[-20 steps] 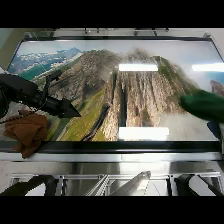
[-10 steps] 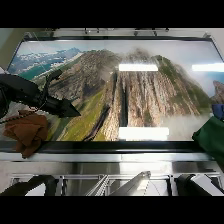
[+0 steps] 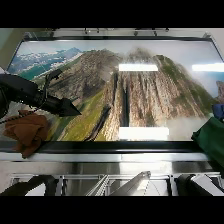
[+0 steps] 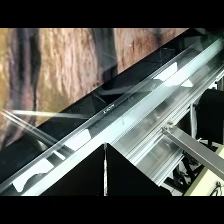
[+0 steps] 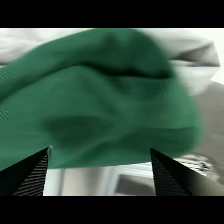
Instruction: Fold the shirts.
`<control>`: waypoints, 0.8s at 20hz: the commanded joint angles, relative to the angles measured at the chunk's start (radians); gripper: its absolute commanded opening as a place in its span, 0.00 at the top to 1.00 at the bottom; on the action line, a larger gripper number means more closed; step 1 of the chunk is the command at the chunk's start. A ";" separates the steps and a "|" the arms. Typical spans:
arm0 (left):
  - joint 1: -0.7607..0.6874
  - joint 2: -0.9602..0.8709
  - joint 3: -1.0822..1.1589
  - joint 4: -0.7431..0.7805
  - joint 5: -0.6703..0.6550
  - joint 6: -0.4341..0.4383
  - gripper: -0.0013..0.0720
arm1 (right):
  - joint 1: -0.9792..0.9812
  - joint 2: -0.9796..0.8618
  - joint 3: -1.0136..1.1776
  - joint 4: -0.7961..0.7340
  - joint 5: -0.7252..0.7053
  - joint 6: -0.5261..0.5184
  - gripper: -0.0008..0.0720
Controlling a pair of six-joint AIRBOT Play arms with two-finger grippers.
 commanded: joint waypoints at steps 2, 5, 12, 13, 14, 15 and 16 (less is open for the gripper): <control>-0.001 0.000 0.000 -0.043 -0.016 0.000 0.96 | 0.163 0.026 0.002 0.129 0.060 -0.032 0.03; -0.007 0.000 0.019 -0.114 -0.034 0.001 0.96 | 0.386 0.060 0.002 0.227 0.091 -0.033 0.12; -0.063 -0.042 0.219 0.045 -0.267 -0.121 0.96 | 1.065 0.006 0.076 0.513 -0.354 -0.080 0.96; -0.070 -0.066 0.254 0.095 -0.267 -0.150 0.96 | 1.128 -0.051 0.118 0.513 -0.359 -0.081 0.96; -0.079 -0.088 0.279 0.135 -0.272 -0.173 0.96 | 1.178 -0.109 0.159 0.513 -0.359 -0.081 0.96; -0.089 -0.110 0.299 0.167 -0.285 -0.192 0.96 | 1.214 -0.154 0.193 0.513 -0.359 -0.081 0.96; -0.102 -0.131 0.314 0.183 -0.294 -0.210 0.96 | 1.246 -0.192 0.222 0.515 -0.360 -0.081 0.96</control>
